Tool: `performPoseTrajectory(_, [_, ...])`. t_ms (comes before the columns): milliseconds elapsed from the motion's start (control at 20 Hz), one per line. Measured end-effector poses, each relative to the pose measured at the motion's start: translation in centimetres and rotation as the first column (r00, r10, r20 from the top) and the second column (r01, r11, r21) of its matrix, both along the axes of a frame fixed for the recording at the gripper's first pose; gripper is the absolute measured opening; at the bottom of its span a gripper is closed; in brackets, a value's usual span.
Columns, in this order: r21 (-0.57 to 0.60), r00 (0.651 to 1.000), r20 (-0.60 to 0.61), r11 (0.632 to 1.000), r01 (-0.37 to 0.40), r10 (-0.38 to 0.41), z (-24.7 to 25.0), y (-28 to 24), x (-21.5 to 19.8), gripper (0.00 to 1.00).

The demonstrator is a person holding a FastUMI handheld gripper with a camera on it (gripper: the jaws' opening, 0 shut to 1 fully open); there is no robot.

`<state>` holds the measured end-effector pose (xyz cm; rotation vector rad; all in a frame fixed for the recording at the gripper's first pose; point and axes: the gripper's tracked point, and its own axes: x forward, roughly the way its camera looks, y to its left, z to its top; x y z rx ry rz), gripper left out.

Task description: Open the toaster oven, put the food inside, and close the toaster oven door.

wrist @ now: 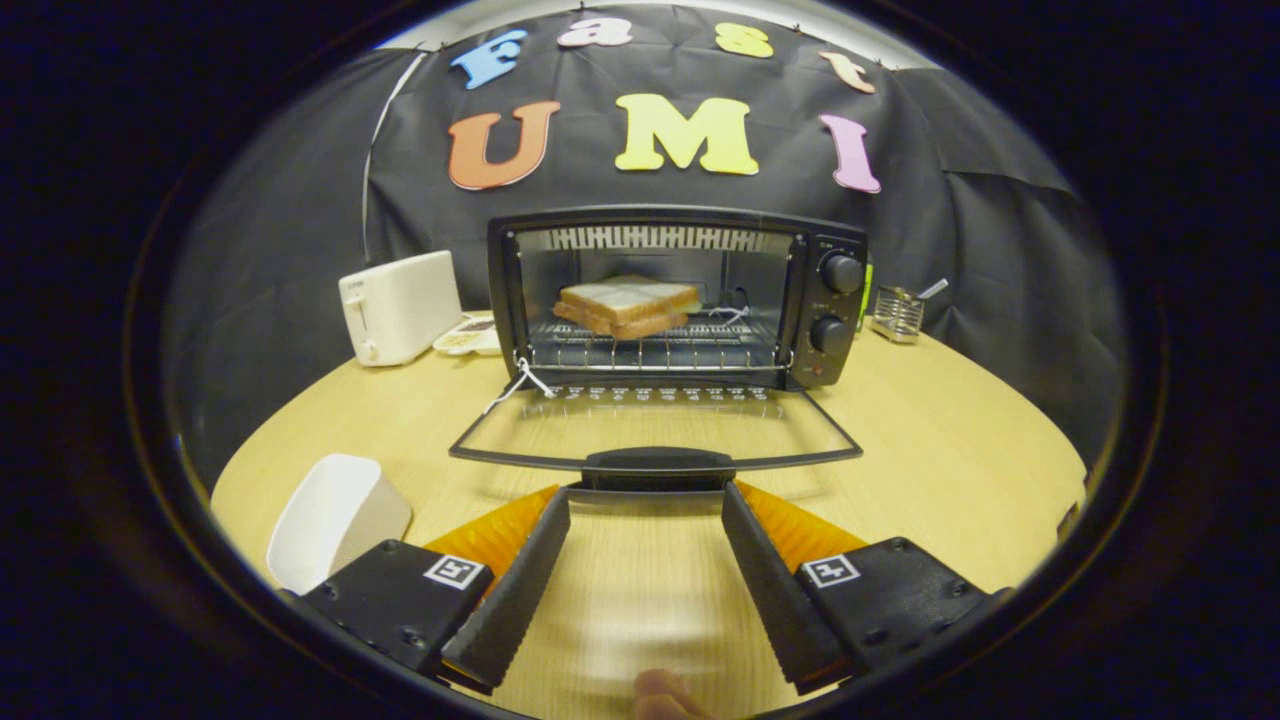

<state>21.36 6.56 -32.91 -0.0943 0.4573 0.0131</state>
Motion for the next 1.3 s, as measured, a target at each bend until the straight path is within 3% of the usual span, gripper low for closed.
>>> performPoseTrajectory(150, [0.03,0.999,-0.032,1.0,0.004,-0.004,-0.4,0.3,0.4,1.0])
performPoseTrajectory(350, [0.033,0.992,-0.109,0.997,0.07,-0.066,-1.6,-0.6,0.6,1.0])
performPoseTrajectory(500, [0.094,0.992,-0.098,0.992,0.086,-0.077,-1.5,-0.2,1.1,1.0])
performPoseTrajectory(750, [0.091,0.992,-0.098,0.992,0.087,-0.078,-1.3,-0.5,1.1,1.0])
performPoseTrajectory(1000, [0.155,0.997,0.004,0.985,0.078,-0.08,0.3,-0.2,1.6,1.0])
performPoseTrajectory(1300, [0.089,0.995,0.051,0.993,0.08,-0.085,0.8,-0.1,2.2,1.0])
